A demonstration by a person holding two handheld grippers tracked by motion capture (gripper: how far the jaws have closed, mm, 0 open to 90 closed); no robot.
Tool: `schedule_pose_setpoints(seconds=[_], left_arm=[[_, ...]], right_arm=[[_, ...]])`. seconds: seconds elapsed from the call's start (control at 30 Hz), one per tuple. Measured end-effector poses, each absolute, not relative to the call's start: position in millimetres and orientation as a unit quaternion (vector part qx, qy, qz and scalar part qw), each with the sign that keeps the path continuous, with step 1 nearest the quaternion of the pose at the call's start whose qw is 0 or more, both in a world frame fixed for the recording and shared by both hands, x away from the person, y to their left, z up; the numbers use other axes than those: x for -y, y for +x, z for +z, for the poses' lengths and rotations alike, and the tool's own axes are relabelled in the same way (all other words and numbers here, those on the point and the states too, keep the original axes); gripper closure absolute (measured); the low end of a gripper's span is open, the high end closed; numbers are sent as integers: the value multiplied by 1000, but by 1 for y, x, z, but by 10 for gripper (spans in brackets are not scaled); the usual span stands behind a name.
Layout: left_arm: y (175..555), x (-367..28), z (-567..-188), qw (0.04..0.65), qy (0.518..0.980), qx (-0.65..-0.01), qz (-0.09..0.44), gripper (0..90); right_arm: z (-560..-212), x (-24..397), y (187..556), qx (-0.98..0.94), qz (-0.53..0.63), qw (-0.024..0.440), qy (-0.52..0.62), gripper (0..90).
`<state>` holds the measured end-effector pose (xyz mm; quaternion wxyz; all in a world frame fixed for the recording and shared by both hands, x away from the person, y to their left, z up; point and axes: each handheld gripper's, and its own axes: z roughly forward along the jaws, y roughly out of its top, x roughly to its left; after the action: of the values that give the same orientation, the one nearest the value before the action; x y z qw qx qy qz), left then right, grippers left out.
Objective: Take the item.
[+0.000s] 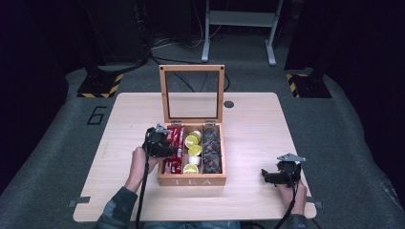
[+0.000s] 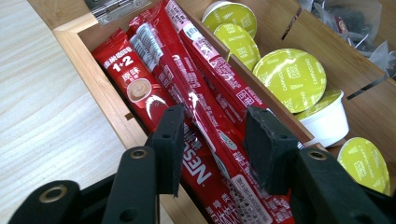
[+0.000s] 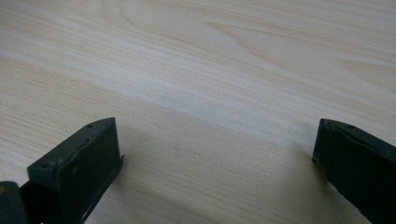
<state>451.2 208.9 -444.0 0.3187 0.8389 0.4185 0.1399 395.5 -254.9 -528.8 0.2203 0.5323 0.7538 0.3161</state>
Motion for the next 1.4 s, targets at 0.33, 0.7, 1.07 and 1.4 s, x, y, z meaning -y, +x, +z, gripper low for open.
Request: schedule_pose_setpoints(seconds=[0.33, 0.7, 1.07, 1.4], left_arm=[[451, -204, -443, 304, 841, -420, 156, 663], [446, -198, -444, 301, 842, -411, 179, 773], [440, -196, -440, 311, 840, -399, 195, 825], [434, -201, -431, 325, 837, -389, 205, 824]], right_arm=[[-529, 255, 395, -754, 316, 220, 532, 0], [-529, 255, 396, -754, 316, 221, 532, 0], [-529, 255, 395, -754, 316, 220, 532, 0], [-529, 255, 396, -754, 316, 220, 532, 0]])
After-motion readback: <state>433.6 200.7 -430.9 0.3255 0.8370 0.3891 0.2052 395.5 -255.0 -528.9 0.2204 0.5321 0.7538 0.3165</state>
